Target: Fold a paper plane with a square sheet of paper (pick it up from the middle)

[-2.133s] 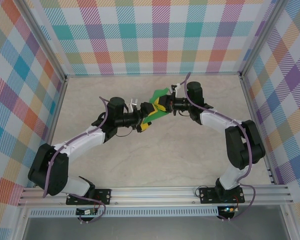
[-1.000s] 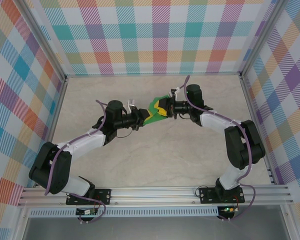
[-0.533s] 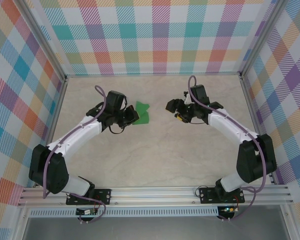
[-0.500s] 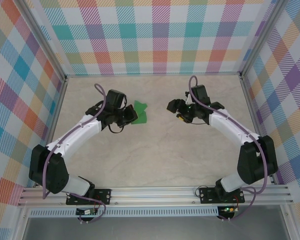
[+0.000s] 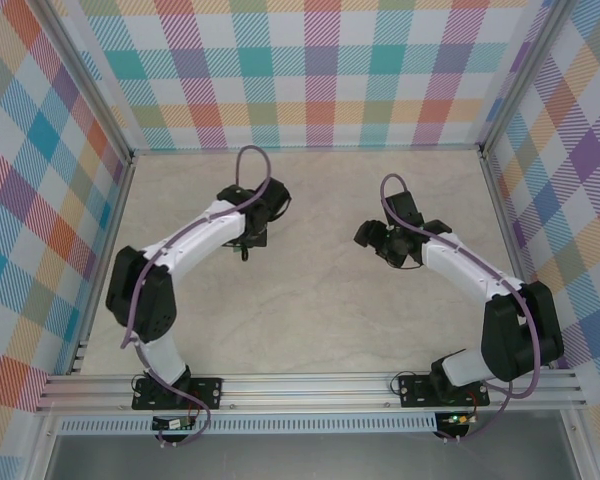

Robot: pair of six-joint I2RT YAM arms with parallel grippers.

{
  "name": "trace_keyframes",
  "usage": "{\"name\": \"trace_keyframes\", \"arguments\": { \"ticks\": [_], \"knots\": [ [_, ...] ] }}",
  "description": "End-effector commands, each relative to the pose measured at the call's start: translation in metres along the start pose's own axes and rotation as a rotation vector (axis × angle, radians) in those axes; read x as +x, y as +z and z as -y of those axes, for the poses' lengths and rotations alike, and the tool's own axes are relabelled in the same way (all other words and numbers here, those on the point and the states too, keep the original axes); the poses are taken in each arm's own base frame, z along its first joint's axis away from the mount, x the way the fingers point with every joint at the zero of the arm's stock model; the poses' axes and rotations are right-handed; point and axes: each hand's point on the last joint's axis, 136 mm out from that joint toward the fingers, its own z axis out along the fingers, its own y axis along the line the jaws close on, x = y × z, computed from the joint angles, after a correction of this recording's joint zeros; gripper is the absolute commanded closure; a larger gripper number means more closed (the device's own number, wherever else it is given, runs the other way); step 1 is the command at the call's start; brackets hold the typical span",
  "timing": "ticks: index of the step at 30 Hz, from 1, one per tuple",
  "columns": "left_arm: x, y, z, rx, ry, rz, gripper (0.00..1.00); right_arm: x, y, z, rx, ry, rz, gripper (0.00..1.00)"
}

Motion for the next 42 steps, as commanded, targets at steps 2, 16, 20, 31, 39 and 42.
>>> {"name": "trace_keyframes", "arguments": {
  "ticks": [2,16,20,31,39,42],
  "knots": [
    [0.005,0.007,0.034,0.01,0.094,-0.03,0.77,-0.001,-0.001,0.009,0.036,0.023,0.029,0.27],
    [-0.013,-0.043,0.111,0.718,-0.123,-0.023,0.11,0.019,0.006,-0.049,-0.202,-0.149,-0.077,0.27],
    [-0.018,-0.043,0.074,0.715,-0.251,0.023,0.03,0.046,0.016,-0.09,-0.264,-0.3,-0.143,0.27],
    [0.022,0.001,-0.012,0.555,-0.606,-0.037,0.0,0.135,0.062,-0.2,-0.447,-0.433,-0.397,0.49],
    [0.047,0.018,-0.033,0.56,-0.73,-0.094,0.0,0.143,0.115,-0.191,-0.253,-0.366,-0.472,0.52],
    [0.05,0.019,-0.029,0.591,-0.737,-0.106,0.0,0.146,0.127,-0.179,-0.177,-0.359,-0.5,0.55]
  ]
}}
